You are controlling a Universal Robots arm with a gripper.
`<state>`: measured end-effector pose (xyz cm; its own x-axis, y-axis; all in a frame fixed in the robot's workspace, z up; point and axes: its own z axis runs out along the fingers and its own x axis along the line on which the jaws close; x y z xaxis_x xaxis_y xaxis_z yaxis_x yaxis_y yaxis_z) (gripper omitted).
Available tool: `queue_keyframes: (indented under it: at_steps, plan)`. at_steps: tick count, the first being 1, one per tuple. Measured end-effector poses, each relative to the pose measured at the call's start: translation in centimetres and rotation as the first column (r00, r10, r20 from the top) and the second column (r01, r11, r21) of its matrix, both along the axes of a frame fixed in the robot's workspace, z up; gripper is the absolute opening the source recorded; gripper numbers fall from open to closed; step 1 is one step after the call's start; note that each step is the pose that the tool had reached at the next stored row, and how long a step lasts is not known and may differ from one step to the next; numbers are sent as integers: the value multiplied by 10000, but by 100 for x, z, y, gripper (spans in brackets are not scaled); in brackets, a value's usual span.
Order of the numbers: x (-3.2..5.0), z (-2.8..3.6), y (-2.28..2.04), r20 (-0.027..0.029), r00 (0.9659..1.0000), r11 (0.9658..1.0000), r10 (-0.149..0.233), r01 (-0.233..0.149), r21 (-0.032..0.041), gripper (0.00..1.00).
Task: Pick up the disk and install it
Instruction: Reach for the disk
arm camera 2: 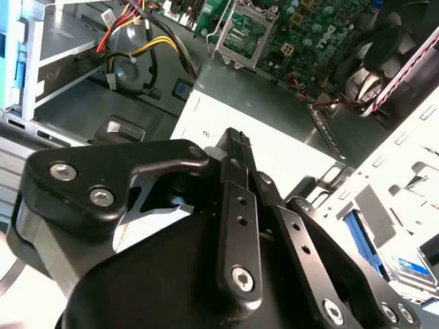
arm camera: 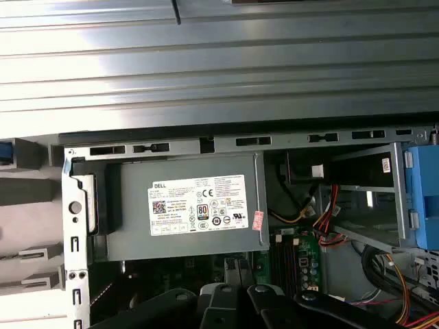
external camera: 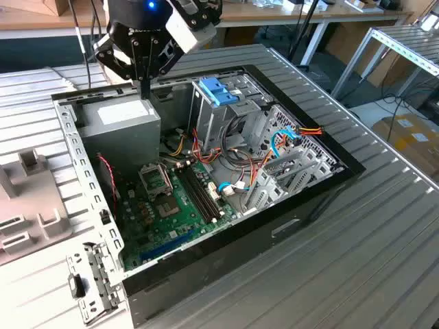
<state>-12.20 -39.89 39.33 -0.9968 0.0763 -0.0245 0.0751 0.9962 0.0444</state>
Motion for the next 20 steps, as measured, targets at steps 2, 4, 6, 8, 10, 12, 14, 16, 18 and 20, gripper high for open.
queue_keyframes:
  at_steps: [2, 4, 6, 8, 10, 12, 14, 16, 18, 20]
  plan:
    - [0, 0, 0, 0, 10000, 10000, 1, -1, -1, 11]
    - [-8, 0, 0, 0, 10000, 10000, 0, 0, -1, 11]
    - [-13, 0, 0, 0, 10000, 10000, -1, 1, 0, 11]
    - [-28, 0, 0, 0, 10000, 10000, 0, 0, 0, 11]
    - [-39, 0, 0, 0, 10000, 10000, 0, 0, -1, 11]
    - [-45, 0, 0, 0, 10000, 10000, 1, -1, 0, 11]
    - [-52, 0, 0, 0, 10000, 10000, 1, -1, -1, 11]
    - [-61, 0, 0, 0, 10000, 10000, 0, 0, 0, 11]
    - [-70, 0, 0, 0, 10000, 10000, 0, 0, -1, 11]
    - [-78, 0, 0, -1, 10000, 10000, 1, -1, -1, 11]
